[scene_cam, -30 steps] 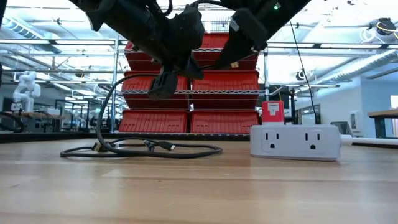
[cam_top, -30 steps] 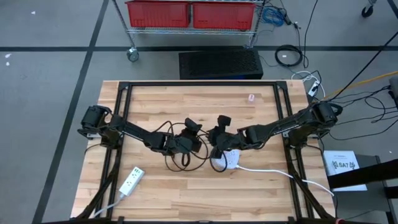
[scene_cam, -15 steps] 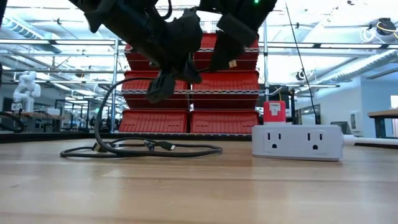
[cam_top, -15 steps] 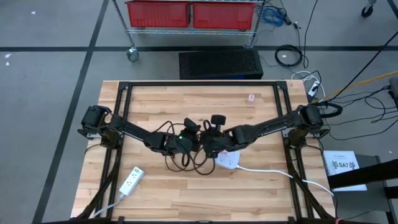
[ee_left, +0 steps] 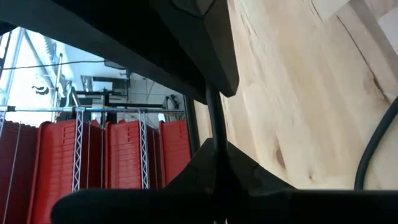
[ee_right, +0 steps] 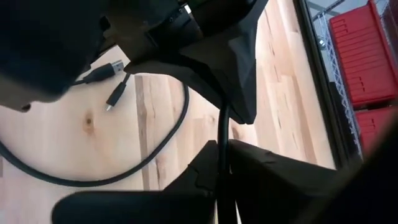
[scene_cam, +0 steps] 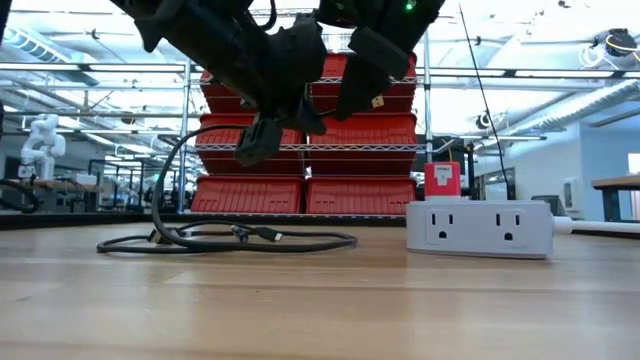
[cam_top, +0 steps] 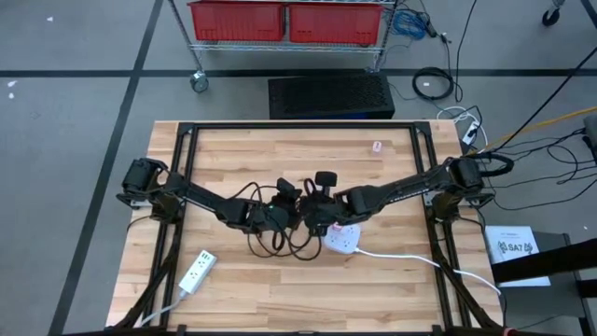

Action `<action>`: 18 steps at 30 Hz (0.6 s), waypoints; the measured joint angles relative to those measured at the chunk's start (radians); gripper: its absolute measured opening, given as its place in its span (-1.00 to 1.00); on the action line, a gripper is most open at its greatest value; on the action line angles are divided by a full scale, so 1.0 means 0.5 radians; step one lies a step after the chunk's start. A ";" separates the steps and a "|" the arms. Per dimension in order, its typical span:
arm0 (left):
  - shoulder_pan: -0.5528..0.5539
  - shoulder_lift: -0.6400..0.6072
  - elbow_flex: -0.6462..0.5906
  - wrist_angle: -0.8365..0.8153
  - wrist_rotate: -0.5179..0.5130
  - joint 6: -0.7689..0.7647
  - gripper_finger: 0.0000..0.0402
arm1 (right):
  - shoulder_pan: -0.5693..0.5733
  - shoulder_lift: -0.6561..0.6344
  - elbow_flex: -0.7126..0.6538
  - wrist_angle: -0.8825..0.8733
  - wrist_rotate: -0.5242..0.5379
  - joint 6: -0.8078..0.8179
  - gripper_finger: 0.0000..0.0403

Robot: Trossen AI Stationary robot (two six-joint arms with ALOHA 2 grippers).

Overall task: Insert USB
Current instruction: Insert the top black USB cable into the red charger adapter

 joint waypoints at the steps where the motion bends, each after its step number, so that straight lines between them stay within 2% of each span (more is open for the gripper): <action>1: -0.002 0.000 0.000 -0.005 0.003 -0.014 -0.96 | 0.007 -0.003 0.000 -0.007 0.009 0.002 -0.94; 8: -0.049 0.000 0.004 0.021 0.038 -0.209 -0.76 | 0.051 -0.056 -0.007 -0.235 0.107 0.119 -0.98; 13: -0.109 -0.069 0.004 0.114 0.126 -0.306 -0.68 | 0.098 -0.172 -0.172 -0.187 0.158 0.249 -0.99; 18: -0.112 -0.257 0.004 0.136 0.479 -0.563 -0.67 | 0.147 -0.407 -0.529 0.176 0.161 0.333 -0.99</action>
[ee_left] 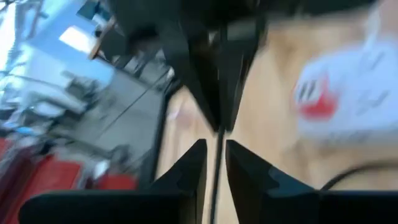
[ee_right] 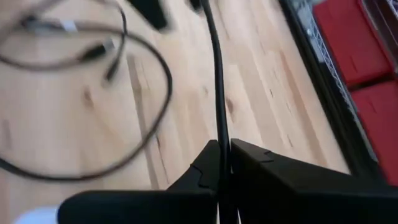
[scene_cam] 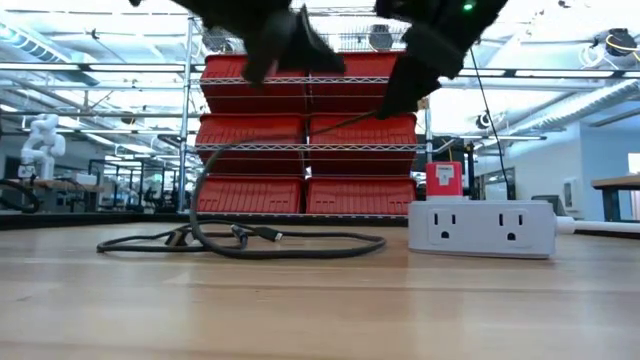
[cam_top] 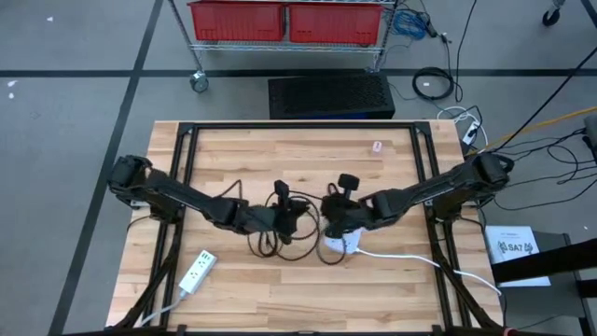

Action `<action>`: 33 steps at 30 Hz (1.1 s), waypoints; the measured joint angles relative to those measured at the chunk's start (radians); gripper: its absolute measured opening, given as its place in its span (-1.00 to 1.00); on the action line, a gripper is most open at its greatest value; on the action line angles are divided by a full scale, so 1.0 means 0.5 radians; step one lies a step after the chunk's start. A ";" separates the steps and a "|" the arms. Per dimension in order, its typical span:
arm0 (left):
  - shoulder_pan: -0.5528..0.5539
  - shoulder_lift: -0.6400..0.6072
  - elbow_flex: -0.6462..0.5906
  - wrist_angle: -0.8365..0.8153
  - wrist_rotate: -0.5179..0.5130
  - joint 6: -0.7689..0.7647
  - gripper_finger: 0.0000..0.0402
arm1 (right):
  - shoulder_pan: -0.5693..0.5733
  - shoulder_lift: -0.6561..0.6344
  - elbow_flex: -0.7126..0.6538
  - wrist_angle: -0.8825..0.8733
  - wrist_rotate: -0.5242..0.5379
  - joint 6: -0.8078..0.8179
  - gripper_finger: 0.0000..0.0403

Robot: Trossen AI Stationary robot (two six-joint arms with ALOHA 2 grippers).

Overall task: Insert USB
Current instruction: Insert the top black USB cable into the red charger adapter

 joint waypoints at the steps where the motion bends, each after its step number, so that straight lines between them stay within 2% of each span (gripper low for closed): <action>1: 0.009 -0.037 0.000 0.006 0.087 -0.046 -0.67 | 0.013 -0.060 -0.083 0.114 0.001 0.007 -0.99; 5: 0.060 -0.180 -0.018 0.087 0.416 -0.177 -0.66 | 0.104 -0.291 -0.477 0.739 0.007 0.018 -0.99; 9: 0.131 -0.274 -0.019 0.167 0.774 -0.296 -0.66 | 0.244 -0.416 -0.899 1.554 0.049 -0.087 -1.00; 12: 0.179 -0.296 -0.019 0.294 0.994 -0.342 -0.66 | 0.349 -0.415 -1.174 2.123 0.166 -0.165 -1.00; 17: 0.226 -0.294 -0.021 0.529 1.199 -0.365 -0.66 | 0.468 -0.355 -1.461 2.846 0.331 -0.295 -1.00; 20: 0.259 -0.294 -0.021 0.604 1.282 -0.394 -0.66 | 0.481 -0.270 -1.535 3.096 0.335 -0.331 -1.00; 25: 0.314 -0.292 -0.054 0.689 1.367 -0.484 -0.66 | 0.459 -0.079 -1.553 3.284 0.322 -0.325 -1.00; 29: 0.360 -0.291 -0.233 0.911 1.348 -0.586 -0.66 | 0.459 0.047 -1.553 3.503 0.319 -0.395 -1.00; 33: 0.396 -0.289 -0.470 1.332 1.270 -0.656 -0.66 | 0.448 0.164 -1.551 3.684 0.303 -0.426 -1.00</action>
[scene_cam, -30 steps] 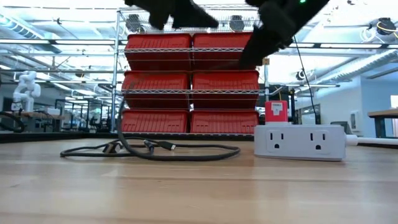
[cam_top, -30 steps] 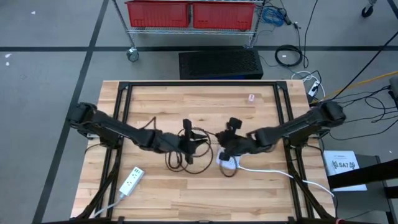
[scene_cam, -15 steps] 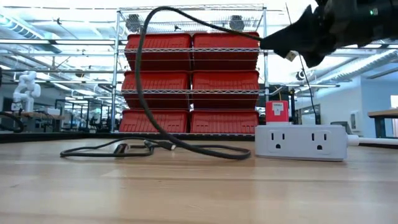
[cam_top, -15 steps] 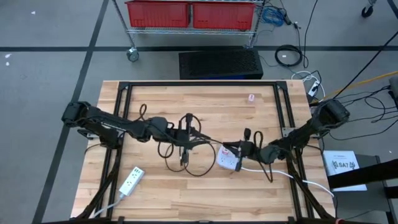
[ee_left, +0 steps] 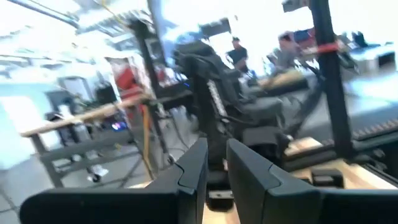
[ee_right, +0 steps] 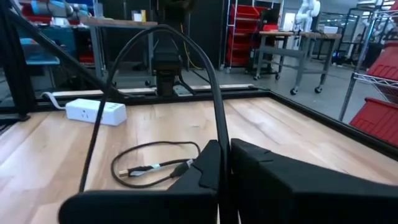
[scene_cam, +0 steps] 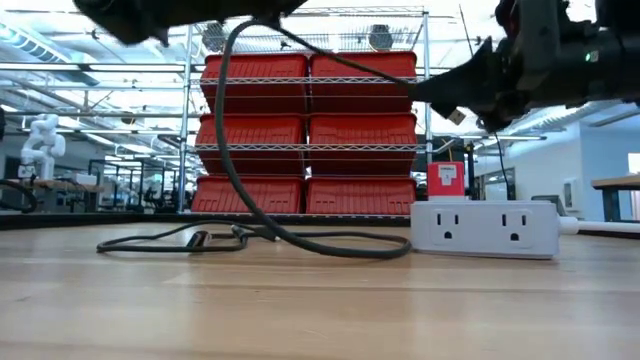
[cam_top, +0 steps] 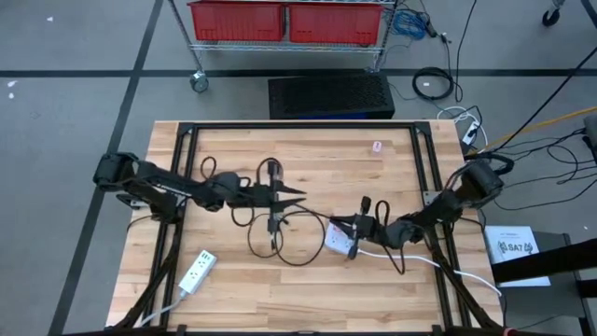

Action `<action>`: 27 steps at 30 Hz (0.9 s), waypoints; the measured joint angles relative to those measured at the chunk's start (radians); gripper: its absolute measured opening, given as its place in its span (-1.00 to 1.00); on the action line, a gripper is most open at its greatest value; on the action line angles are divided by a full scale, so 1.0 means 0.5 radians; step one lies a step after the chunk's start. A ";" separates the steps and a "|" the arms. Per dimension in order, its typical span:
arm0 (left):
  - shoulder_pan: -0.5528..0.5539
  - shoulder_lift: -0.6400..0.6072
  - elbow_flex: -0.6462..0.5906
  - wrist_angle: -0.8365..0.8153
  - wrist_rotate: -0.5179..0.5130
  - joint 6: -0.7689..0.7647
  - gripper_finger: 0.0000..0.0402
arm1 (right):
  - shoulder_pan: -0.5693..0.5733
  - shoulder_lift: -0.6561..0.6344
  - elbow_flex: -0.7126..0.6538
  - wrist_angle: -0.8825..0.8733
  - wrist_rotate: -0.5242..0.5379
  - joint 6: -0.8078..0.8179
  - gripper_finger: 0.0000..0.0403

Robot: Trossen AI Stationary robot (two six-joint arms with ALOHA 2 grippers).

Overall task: Insert USB
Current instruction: Insert the top black USB cable into the red charger adapter

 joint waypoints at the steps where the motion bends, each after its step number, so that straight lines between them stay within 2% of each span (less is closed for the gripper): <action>1: 0.008 0.000 -0.062 0.106 -0.028 -0.026 -0.66 | -0.010 0.031 0.000 0.030 -0.013 0.001 -1.00; 5: 0.037 -0.001 -0.252 0.365 -0.136 -0.079 -0.66 | -0.057 0.149 0.000 0.147 -0.078 0.032 -1.00; 11: 0.056 -0.001 -0.357 0.185 -0.201 -0.142 -0.66 | -0.079 0.193 0.000 0.531 -0.176 -0.141 -1.00; 13: 0.059 -0.001 -0.391 0.203 -0.168 -0.142 -0.66 | -0.071 0.168 0.013 0.524 -0.218 -0.194 -1.00; 18: 0.116 0.083 -0.465 0.542 0.056 -0.263 -0.66 | -0.065 0.109 0.053 0.532 -0.257 -0.293 -1.00; 22: 0.173 0.292 -0.486 0.748 0.121 -0.370 -0.66 | -0.064 0.072 0.095 0.533 -0.341 -0.377 -1.00; 27: 0.191 0.640 -0.410 1.213 0.279 -0.508 -0.66 | -0.114 0.067 0.154 0.536 -0.429 -0.424 -1.00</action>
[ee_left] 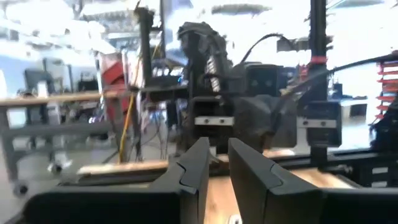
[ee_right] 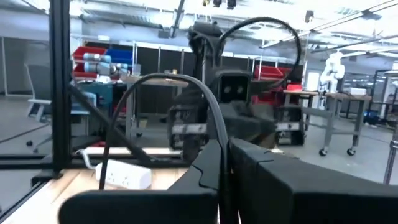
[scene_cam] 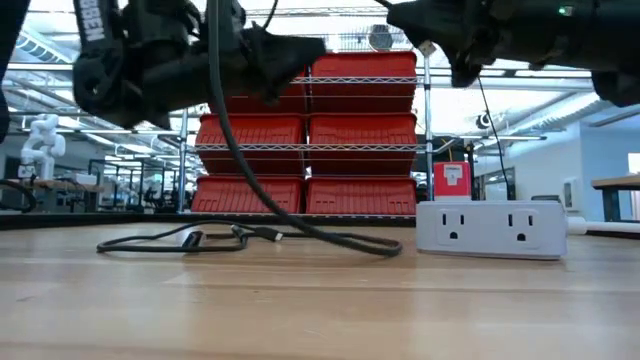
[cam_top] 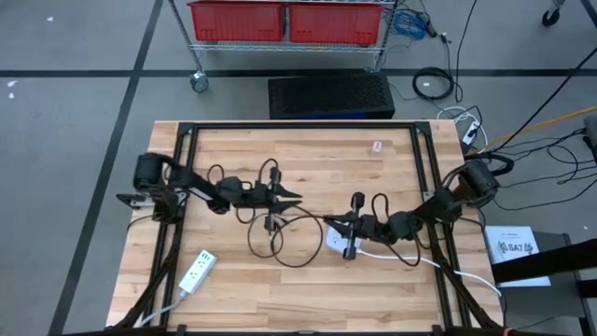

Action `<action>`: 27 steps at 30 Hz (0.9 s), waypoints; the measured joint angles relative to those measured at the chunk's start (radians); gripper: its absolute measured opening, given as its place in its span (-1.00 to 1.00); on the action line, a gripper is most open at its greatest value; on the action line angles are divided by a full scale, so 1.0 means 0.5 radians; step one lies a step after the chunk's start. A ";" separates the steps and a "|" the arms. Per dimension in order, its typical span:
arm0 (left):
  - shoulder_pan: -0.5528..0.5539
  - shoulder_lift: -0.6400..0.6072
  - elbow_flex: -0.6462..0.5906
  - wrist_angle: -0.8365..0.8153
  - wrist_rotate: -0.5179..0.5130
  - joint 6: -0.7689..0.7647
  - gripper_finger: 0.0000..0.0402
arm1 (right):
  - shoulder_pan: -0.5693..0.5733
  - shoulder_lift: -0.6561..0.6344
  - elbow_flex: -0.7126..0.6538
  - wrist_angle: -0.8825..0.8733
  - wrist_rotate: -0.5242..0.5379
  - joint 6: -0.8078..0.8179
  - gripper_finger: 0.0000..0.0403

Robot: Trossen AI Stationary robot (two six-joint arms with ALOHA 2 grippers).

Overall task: Insert USB
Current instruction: Insert the top black USB cable into the red charger adapter

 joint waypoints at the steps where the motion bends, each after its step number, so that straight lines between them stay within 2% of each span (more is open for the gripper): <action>1: -0.003 0.046 0.040 0.001 0.011 -0.001 -0.66 | -0.020 0.000 0.015 -0.001 -0.027 0.000 -1.00; 3: -0.010 0.129 0.135 -0.008 0.041 -0.038 -0.66 | -0.057 0.000 0.044 -0.003 -0.074 -0.006 -1.00; 7: -0.025 0.271 0.328 -0.006 0.230 -0.136 -0.66 | -0.114 0.000 0.086 -0.036 -0.103 -0.016 -1.00; 15: -0.049 0.293 0.532 -0.002 0.433 -0.209 -0.66 | -0.136 0.000 0.087 -0.050 -0.152 0.000 -1.00; 23: -0.084 0.293 0.564 -0.043 0.439 -0.210 -0.66 | -0.139 0.000 0.087 -0.088 -0.140 0.001 -1.00; 27: -0.093 0.293 0.564 -0.068 0.335 -0.209 -0.70 | -0.161 0.000 0.087 -0.089 -0.138 0.015 -1.00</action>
